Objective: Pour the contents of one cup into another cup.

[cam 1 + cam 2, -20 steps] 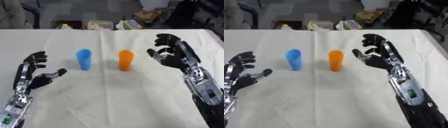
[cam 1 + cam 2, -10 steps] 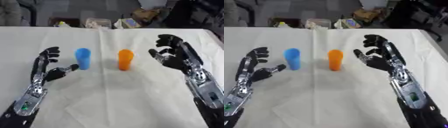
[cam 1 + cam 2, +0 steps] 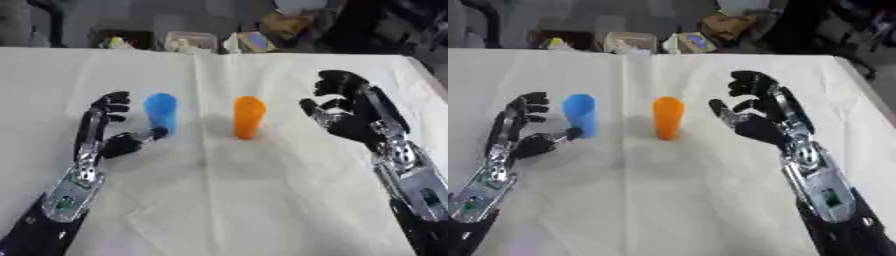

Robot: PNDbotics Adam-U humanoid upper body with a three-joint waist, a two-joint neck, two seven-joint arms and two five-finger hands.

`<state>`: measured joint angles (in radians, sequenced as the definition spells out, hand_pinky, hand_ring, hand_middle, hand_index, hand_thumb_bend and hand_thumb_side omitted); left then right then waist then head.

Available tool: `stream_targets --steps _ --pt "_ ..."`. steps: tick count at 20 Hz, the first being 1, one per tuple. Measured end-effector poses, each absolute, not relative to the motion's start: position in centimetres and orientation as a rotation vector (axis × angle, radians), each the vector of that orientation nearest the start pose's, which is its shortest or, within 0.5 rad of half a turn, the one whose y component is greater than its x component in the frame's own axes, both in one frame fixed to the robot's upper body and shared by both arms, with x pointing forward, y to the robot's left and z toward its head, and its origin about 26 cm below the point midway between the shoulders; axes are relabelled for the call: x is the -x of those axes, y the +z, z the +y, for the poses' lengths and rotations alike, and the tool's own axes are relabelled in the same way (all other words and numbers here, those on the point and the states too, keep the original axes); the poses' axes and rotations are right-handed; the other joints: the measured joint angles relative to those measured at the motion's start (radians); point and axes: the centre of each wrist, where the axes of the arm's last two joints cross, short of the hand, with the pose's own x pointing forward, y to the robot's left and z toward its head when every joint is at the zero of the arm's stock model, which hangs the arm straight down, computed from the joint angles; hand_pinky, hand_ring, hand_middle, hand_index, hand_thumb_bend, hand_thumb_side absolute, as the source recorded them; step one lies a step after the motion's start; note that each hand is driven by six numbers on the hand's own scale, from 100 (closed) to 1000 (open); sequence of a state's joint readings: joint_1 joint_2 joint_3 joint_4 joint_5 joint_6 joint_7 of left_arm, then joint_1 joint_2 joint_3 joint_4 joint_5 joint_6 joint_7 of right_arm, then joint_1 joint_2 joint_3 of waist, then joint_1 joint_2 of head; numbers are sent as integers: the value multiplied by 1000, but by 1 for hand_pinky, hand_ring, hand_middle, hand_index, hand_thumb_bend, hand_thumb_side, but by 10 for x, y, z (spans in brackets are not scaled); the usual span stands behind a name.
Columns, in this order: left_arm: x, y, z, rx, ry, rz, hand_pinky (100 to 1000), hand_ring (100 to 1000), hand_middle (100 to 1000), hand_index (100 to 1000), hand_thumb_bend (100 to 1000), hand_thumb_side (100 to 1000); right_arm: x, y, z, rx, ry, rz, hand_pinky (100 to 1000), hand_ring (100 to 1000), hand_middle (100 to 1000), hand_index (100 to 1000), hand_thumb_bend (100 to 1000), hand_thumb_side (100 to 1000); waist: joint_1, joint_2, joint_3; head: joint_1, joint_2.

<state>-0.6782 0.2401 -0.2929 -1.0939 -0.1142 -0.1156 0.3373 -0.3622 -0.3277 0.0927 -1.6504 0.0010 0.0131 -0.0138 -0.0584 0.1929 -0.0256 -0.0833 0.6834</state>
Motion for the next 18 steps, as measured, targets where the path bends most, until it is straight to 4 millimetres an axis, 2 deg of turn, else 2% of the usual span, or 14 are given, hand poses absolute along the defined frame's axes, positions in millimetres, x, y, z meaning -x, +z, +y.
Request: stream_targets --steps 10,18 --pt "-435 96 180 -339 -421 -1951 676 710 669 790 951 260 -352 134 -252 134 404 -1974 561 719 659 801 458 242 -1 20 -22 12 -8" --pt "-439 96 180 -345 -452 -1932 668 700 661 784 947 253 -353 136 -250 125 414 -1982 560 718 659 800 453 248 6 23 -30 12 -8"
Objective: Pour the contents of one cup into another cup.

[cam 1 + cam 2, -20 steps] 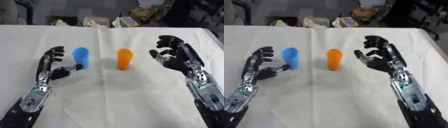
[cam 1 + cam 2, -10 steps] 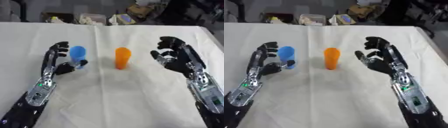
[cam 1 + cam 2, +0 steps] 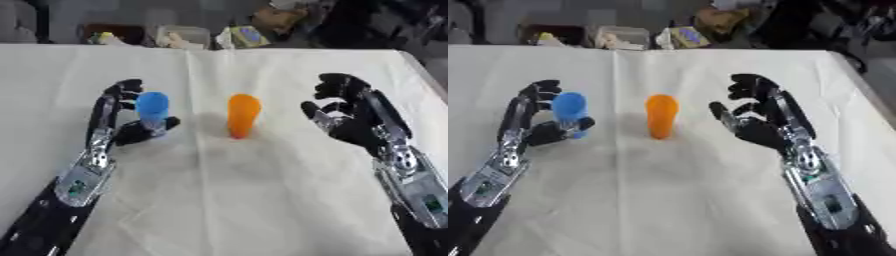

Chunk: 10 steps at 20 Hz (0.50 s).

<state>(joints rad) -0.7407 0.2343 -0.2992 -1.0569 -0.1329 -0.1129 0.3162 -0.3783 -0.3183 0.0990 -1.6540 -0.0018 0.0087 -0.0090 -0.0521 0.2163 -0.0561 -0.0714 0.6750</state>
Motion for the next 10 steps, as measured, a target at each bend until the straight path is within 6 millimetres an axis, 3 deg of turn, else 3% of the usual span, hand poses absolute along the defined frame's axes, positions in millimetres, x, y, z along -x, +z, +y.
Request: stream_targets --steps 10 --pt "-440 86 179 -342 -450 -1903 661 690 646 778 946 251 -353 136 -249 123 416 -1985 559 717 658 800 452 248 9 7 -18 0 -8"
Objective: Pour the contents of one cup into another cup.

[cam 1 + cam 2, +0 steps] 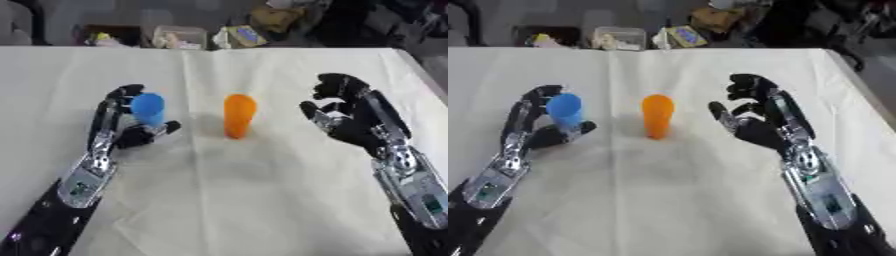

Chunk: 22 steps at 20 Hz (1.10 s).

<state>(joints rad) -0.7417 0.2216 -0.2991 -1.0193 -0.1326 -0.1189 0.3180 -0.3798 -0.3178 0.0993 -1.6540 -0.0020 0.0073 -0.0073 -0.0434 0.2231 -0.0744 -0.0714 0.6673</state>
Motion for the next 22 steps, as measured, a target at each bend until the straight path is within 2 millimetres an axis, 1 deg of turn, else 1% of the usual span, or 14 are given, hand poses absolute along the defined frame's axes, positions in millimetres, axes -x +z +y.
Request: stream_targets --steps 3,6,13,16,17,18,20,21,22 --pt "-440 84 178 -339 -450 -1900 653 680 635 777 947 250 -353 137 -249 122 417 -1988 560 717 659 800 449 250 4 2 -6 0 -1" --pt "-441 82 179 -342 -451 -1893 614 648 608 771 947 248 -353 137 -248 119 416 -1989 560 718 659 800 446 252 5 5 -9 0 -2" --pt "-442 82 179 -343 -456 -1890 565 596 552 746 943 232 -354 137 -248 117 417 -1991 560 718 659 800 440 256 8 5 -11 0 -2" --pt "-442 82 179 -341 -458 -1892 524 552 501 716 933 206 -354 137 -248 116 416 -1991 560 718 659 800 436 260 7 5 -11 0 -2" --pt "-442 82 179 -340 -459 -1892 501 530 478 698 919 183 -354 137 -248 116 416 -1991 560 718 659 800 435 261 7 5 -12 0 -2" --pt "-442 82 179 -338 -460 -1893 483 515 462 685 889 169 -354 137 -248 115 416 -1991 560 718 659 800 434 261 7 5 -12 -1 -2" --pt "-442 82 179 -336 -463 -1895 429 471 411 646 749 100 -354 137 -247 115 415 -1991 560 717 659 801 437 261 7 5 -12 -1 -2" --pt "-442 82 179 -336 -464 -1895 413 458 395 633 704 100 -354 137 -247 114 415 -1991 560 717 659 801 442 259 6 5 -12 -1 -2" --pt "-443 82 179 -336 -464 -1894 391 440 374 612 628 100 -354 137 -247 114 415 -1991 560 717 659 800 451 255 6 5 -12 -1 -2"
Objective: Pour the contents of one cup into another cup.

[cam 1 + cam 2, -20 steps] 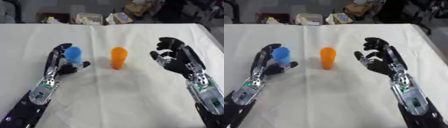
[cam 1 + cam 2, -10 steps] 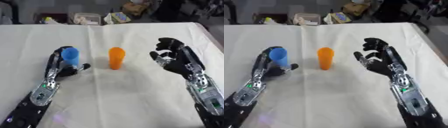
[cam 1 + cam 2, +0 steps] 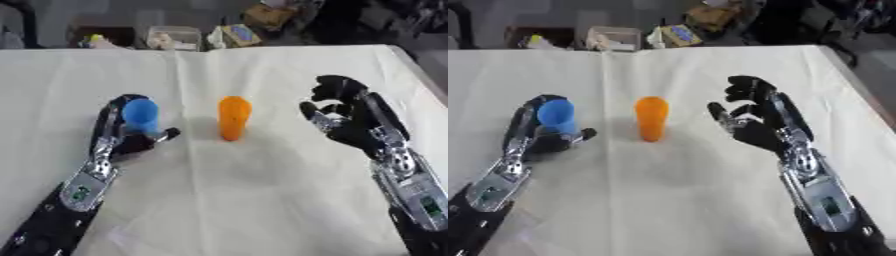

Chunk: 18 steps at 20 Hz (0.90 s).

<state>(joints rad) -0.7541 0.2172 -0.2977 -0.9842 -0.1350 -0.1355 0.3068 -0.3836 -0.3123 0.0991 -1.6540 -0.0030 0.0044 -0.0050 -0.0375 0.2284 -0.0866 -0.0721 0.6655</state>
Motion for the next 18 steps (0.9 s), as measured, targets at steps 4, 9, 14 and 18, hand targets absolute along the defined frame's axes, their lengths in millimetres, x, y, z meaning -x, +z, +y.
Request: stream_targets --steps 4,9,14,18 --pt "-443 82 178 -339 -452 -1897 337 391 320 561 520 100 -354 137 -247 114 414 -1991 559 717 658 801 471 246 -2 0 0 0 0" --pt "-442 81 176 -343 -405 -1904 297 356 282 526 473 100 -354 137 -247 110 412 -1991 560 717 658 801 479 240 -2 0 0 -1 0" --pt "-440 86 175 -356 -366 -1927 296 356 280 524 469 100 -354 137 -248 109 412 -1990 558 714 656 801 483 237 -2 0 9 -1 0" --pt "-434 103 178 -382 -339 -1973 297 356 280 523 472 100 -356 134 -248 111 412 -1979 558 715 657 802 499 228 -1 0 24 -8 -2"
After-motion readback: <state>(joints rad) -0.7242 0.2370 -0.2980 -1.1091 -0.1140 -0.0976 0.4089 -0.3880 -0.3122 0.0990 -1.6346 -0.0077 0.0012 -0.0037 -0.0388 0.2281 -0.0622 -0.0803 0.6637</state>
